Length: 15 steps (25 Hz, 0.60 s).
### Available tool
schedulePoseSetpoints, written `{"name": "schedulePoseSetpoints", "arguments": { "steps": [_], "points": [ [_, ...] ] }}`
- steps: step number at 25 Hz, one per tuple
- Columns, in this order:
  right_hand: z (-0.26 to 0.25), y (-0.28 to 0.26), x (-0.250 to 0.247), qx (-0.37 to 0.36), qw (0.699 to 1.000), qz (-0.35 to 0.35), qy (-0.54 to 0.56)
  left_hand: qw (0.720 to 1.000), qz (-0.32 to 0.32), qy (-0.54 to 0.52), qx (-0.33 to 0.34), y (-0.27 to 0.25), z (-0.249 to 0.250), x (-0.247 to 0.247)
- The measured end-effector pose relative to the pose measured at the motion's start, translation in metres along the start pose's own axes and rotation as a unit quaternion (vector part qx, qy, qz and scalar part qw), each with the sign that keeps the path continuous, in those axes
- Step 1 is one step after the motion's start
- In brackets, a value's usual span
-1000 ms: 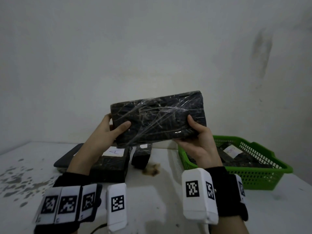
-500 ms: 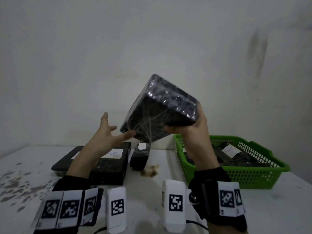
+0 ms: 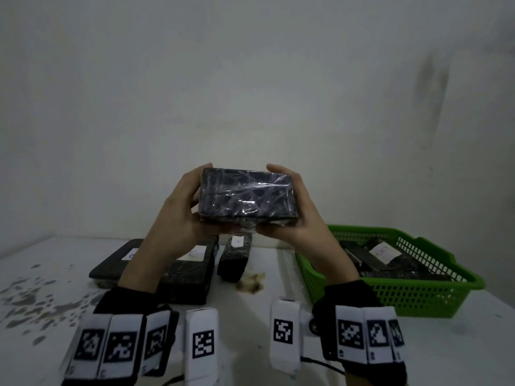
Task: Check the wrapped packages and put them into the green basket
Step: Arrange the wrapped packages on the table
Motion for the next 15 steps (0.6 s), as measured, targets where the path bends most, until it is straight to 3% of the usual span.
{"name": "schedulePoseSetpoints", "arguments": {
  "steps": [3, 6, 8, 11, 13, 15],
  "points": [
    [-0.006, -0.003, -0.006, 0.015, 0.999, -0.001, -0.037, 0.997, -0.013, 0.066, 0.022, 0.0, 0.004, 0.008],
    [-0.007, -0.001, -0.008, -0.002, 0.965, -0.016, -0.261, 0.981, -0.013, 0.178, 0.078, 0.003, 0.01, 0.014],
    [-0.002, 0.002, -0.008, -0.025, 0.945, -0.011, -0.326, 0.967, -0.005, 0.232, 0.108, 0.003, 0.012, 0.016],
    [0.01, 0.002, -0.017, -0.071, 0.967, 0.038, -0.241, 0.96, -0.023, 0.268, 0.08, 0.003, 0.014, 0.025],
    [0.023, 0.0, -0.029, -0.044, 0.989, 0.067, -0.127, 0.94, -0.043, 0.337, 0.032, 0.004, 0.008, 0.025],
    [0.033, -0.007, -0.044, 0.005, 0.996, 0.089, 0.012, 0.916, -0.022, 0.399, -0.033, 0.005, -0.004, 0.007]
  ]
}}
Point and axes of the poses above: each hand's wrist, its own y-axis towards the middle knuckle, its own x-axis out of the palm, z = x × y, the point moved 4 cm from there along y, towards the middle knuckle, and after that the axes turned 10 degrees about y, right-handed, at the moved point
